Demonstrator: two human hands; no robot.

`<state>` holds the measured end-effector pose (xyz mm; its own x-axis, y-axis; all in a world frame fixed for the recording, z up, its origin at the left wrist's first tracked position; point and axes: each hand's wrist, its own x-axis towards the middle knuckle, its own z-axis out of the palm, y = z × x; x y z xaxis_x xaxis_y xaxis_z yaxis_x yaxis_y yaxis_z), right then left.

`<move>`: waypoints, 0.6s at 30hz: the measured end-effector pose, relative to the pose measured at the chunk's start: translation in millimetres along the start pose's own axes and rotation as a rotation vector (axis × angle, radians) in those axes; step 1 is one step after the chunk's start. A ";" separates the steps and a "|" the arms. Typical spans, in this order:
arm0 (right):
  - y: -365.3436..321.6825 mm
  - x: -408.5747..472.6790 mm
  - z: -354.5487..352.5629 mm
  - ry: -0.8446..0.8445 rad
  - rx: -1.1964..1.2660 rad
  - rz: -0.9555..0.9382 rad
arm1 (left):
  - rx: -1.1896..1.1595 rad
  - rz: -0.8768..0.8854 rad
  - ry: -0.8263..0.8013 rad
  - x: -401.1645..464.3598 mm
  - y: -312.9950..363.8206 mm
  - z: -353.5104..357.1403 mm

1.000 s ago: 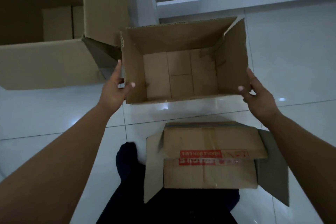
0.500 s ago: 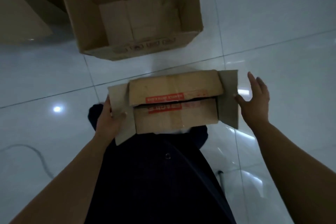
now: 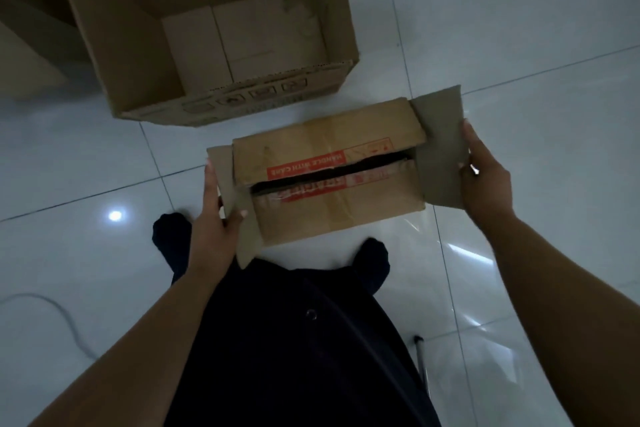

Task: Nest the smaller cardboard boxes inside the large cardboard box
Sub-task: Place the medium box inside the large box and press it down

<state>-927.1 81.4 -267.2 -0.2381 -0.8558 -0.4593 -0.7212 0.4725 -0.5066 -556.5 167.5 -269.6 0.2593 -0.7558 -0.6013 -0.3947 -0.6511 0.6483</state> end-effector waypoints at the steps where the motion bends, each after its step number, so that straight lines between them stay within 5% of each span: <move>1: -3.0 11.3 -5.5 0.004 -0.009 -0.023 | -0.026 -0.005 -0.004 2.5 4.3 3.8; 10: -19.6 67.6 -35.6 -0.068 -0.056 -0.026 | -0.213 0.009 -0.056 24.4 33.7 28.0; 18: -1.2 38.4 -38.6 -0.063 0.046 0.059 | -0.106 0.047 -0.125 27.2 38.6 17.1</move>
<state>-960.5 39.8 -256.1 -0.2364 -0.8120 -0.5336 -0.6764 0.5318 -0.5096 -579.7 123.0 -268.9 0.1285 -0.7753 -0.6184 -0.3067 -0.6240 0.7187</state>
